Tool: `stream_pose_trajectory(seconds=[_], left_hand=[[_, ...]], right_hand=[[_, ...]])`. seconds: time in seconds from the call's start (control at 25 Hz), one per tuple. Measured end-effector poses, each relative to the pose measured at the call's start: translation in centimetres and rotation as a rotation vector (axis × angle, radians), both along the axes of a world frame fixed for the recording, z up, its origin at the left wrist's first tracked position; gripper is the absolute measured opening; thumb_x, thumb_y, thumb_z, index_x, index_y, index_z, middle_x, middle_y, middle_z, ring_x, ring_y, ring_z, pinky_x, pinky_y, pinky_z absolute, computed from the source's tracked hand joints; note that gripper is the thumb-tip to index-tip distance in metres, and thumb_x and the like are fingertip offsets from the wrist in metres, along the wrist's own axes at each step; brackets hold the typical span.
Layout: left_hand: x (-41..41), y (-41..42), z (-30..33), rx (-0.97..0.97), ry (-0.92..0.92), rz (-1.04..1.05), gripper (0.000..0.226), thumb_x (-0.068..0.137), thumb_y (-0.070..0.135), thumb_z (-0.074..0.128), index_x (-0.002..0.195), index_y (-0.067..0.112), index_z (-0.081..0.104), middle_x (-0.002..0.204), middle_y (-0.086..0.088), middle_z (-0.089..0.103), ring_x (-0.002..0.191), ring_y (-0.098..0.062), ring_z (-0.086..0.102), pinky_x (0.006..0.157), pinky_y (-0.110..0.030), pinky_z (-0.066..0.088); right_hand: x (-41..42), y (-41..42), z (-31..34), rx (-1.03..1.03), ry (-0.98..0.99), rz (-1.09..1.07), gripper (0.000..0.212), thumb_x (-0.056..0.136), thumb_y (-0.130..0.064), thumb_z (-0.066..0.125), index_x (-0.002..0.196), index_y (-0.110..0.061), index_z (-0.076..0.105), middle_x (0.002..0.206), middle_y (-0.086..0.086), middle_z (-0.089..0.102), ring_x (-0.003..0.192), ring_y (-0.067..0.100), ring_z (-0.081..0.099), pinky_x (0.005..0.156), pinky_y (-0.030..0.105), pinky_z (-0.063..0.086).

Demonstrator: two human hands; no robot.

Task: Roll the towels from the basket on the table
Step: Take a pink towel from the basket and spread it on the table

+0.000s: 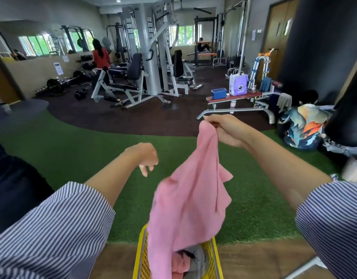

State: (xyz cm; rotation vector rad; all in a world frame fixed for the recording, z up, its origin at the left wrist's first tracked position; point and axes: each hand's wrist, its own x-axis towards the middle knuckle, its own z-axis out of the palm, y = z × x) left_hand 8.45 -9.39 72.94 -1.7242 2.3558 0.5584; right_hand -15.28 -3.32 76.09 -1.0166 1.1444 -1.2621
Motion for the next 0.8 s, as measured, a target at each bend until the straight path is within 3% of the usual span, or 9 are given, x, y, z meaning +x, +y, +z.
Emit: stream_pose_trajectory(seconds=[0.08, 0.16, 0.24, 0.32, 0.4, 0.48, 0.64, 0.72, 0.8], left_hand=[[-1.6, -0.5, 0.5, -0.069, 0.376, 0.002, 0.018, 0.092, 0.016, 0.052, 0.102, 0.018, 0.066, 0.098, 0.004, 0.072, 0.076, -0.012, 0.071, 0.090, -0.026, 0.050], [-3.1, -0.1, 2.0, 0.022, 0.745, -0.028, 0.025, 0.090, 0.015, 0.059, 0.112, 0.025, 0.063, 0.116, 0.005, 0.066, 0.100, -0.011, 0.062, 0.084, -0.020, 0.048], [-4.3, 0.4, 2.6, 0.191, 0.816, -0.142, 0.038, 0.090, 0.020, 0.061, 0.125, 0.033, 0.058, 0.133, 0.012, 0.054, 0.121, -0.007, 0.047, 0.091, -0.028, 0.038], [-5.0, 0.7, 2.3, 0.243, 0.749, -0.231, 0.042, 0.090, 0.029, 0.063, 0.131, 0.033, 0.055, 0.138, 0.013, 0.049, 0.125, -0.003, 0.042, 0.093, -0.027, 0.032], [-5.3, 0.6, 1.7, 0.244, 0.762, -0.258, 0.043, 0.088, 0.032, 0.067, 0.128, 0.027, 0.055, 0.136, 0.011, 0.052, 0.121, -0.002, 0.048, 0.085, -0.016, 0.035], [-5.7, 0.6, 1.1, 0.210, 0.838, -0.259, 0.038, 0.085, 0.028, 0.070, 0.120, 0.019, 0.057, 0.124, 0.008, 0.060, 0.105, -0.001, 0.057, 0.070, -0.009, 0.042], [-6.7, 0.4, -0.8, -0.262, 0.950, -0.134, 0.023, 0.079, 0.024, 0.077, 0.089, 0.012, 0.061, 0.083, 0.006, 0.065, 0.071, -0.009, 0.060, 0.065, -0.025, 0.049], [-7.5, 1.0, -1.1, -0.288, 1.058, -0.111, 0.013, 0.078, 0.015, 0.072, 0.081, 0.010, 0.060, 0.070, 0.001, 0.065, 0.063, -0.014, 0.064, 0.068, -0.032, 0.055], [-8.8, 1.9, -1.0, -0.258, 1.039, -0.141, 0.017, 0.077, 0.022, 0.073, 0.081, 0.010, 0.062, 0.070, -0.003, 0.066, 0.063, -0.011, 0.061, 0.069, -0.030, 0.055]], right_hand=[[0.2, 0.5, -0.7, 0.009, 0.205, 0.016, 0.007, 0.087, -0.002, 0.059, 0.084, 0.003, 0.062, 0.071, 0.003, 0.066, 0.063, 0.007, 0.063, 0.055, 0.015, 0.049], [0.4, 0.7, -1.8, -0.002, 0.292, -0.002, 0.005, 0.085, 0.004, 0.059, 0.087, 0.006, 0.063, 0.067, 0.002, 0.067, 0.053, 0.000, 0.060, 0.045, 0.009, 0.043], [0.2, 0.5, -2.3, -0.028, 0.279, 0.002, 0.007, 0.084, 0.003, 0.061, 0.089, 0.004, 0.066, 0.066, 0.001, 0.068, 0.057, 0.002, 0.060, 0.048, 0.011, 0.044], [-0.5, 0.3, -2.1, -0.046, 0.261, 0.022, 0.008, 0.083, 0.000, 0.064, 0.090, 0.000, 0.069, 0.074, 0.004, 0.071, 0.070, 0.009, 0.064, 0.062, 0.017, 0.051], [-1.1, 0.3, -1.5, -0.052, 0.255, 0.028, 0.011, 0.082, -0.003, 0.066, 0.092, 0.000, 0.070, 0.079, 0.006, 0.071, 0.075, 0.011, 0.066, 0.068, 0.020, 0.052], [-1.1, 0.5, -1.3, -0.049, 0.270, 0.021, 0.012, 0.082, -0.003, 0.067, 0.092, 0.000, 0.070, 0.079, 0.006, 0.071, 0.073, 0.010, 0.066, 0.066, 0.020, 0.052], [-0.5, 0.4, -1.5, -0.055, 0.189, -0.168, 0.014, 0.077, 0.005, 0.068, 0.091, 0.009, 0.066, 0.072, 0.006, 0.072, 0.069, 0.014, 0.066, 0.057, 0.019, 0.053], [-0.5, 0.3, -1.5, -0.082, 0.110, -0.284, 0.016, 0.075, 0.009, 0.068, 0.091, 0.008, 0.063, 0.076, 0.011, 0.069, 0.071, 0.020, 0.064, 0.060, 0.025, 0.057], [-0.6, 0.2, -1.2, -0.110, 0.071, -0.366, 0.018, 0.075, 0.012, 0.066, 0.087, -0.001, 0.063, 0.080, 0.015, 0.065, 0.071, 0.023, 0.064, 0.062, 0.027, 0.058]])
